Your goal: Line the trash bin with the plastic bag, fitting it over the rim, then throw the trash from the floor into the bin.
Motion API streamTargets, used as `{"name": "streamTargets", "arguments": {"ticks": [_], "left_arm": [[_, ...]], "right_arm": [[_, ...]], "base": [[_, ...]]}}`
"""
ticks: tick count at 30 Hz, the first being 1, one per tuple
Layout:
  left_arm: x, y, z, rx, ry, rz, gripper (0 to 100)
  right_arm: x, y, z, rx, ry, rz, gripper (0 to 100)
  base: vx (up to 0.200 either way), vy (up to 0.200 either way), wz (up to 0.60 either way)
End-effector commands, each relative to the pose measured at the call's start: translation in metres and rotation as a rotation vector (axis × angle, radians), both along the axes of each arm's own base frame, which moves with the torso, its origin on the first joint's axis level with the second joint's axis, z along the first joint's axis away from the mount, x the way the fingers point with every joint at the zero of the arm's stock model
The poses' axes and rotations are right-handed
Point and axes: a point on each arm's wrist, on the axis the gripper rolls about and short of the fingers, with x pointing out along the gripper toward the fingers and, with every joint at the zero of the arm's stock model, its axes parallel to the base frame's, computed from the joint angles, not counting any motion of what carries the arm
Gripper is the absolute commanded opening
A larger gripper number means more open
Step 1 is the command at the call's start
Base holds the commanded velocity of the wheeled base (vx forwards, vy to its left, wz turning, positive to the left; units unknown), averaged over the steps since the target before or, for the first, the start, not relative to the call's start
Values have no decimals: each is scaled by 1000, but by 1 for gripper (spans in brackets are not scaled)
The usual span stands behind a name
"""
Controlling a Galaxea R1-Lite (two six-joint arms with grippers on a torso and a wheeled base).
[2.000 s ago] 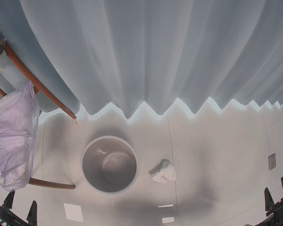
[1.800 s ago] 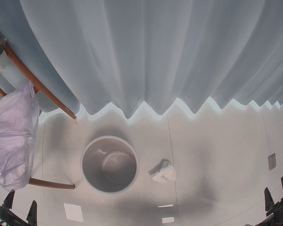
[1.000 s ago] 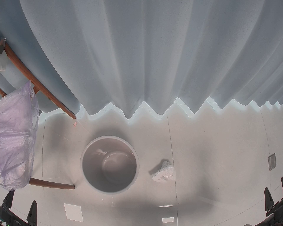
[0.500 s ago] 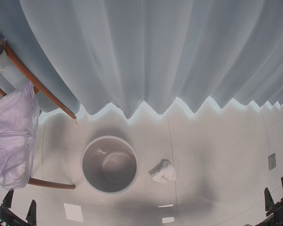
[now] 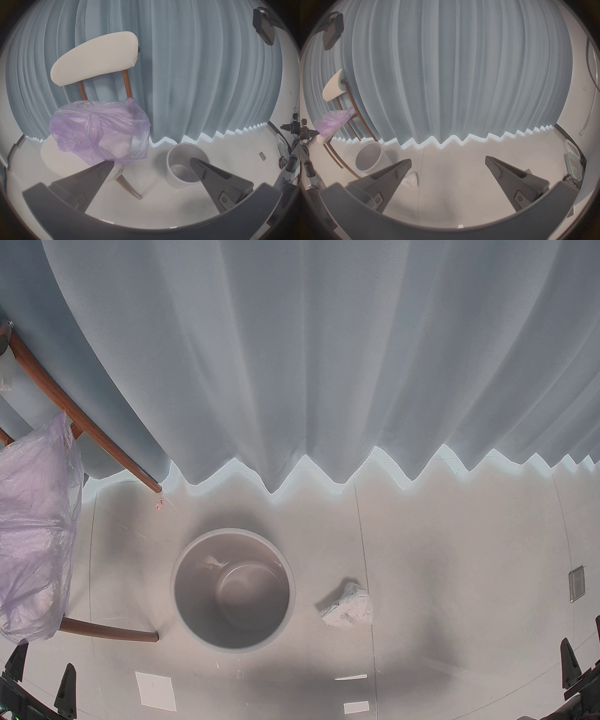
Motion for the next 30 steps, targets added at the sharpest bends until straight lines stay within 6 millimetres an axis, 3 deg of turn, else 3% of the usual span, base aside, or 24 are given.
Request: {"name": "streamTargets", "arguments": {"ticks": [1,14,15,17,18,19,20,22,27,30], "left_arm": [[0,0,-5,1,0,1,100],[0,0,-6,6,7,-11,100],[-1,0,1,-5,-28,-7,100],[-13,0,45,-81,-156,9,100],[-14,1,56,-97,-168,7,100],[-9,1,80,-85,-153,10,100],[-7,1,82,-71,-148,15,100],[-5,-1,76,27,-127,18,100],[-1,-8,33,108,-92,-110,100],[1,-8,34,116,-166,-111,100]], "right_arm": [[0,0,-5,0,0,0,100],[0,0,-5,-1,0,0,100],[0,0,-5,0,0,0,100],[0,0,-5,0,0,0,100],[0,0,-5,0,0,0,100],[0,0,-5,0,0,0,100],[0,0,-5,0,0,0,100],[0,0,-5,0,0,0,100],[0,0,-5,0,0,0,100],[0,0,-5,0,0,0,100]], "base": [[0,0,0],[0,0,0],[0,0,0],[0,0,0],[0,0,0],[0,0,0],[0,0,0],[0,0,0],[0,0,0],[0,0,0]]}}
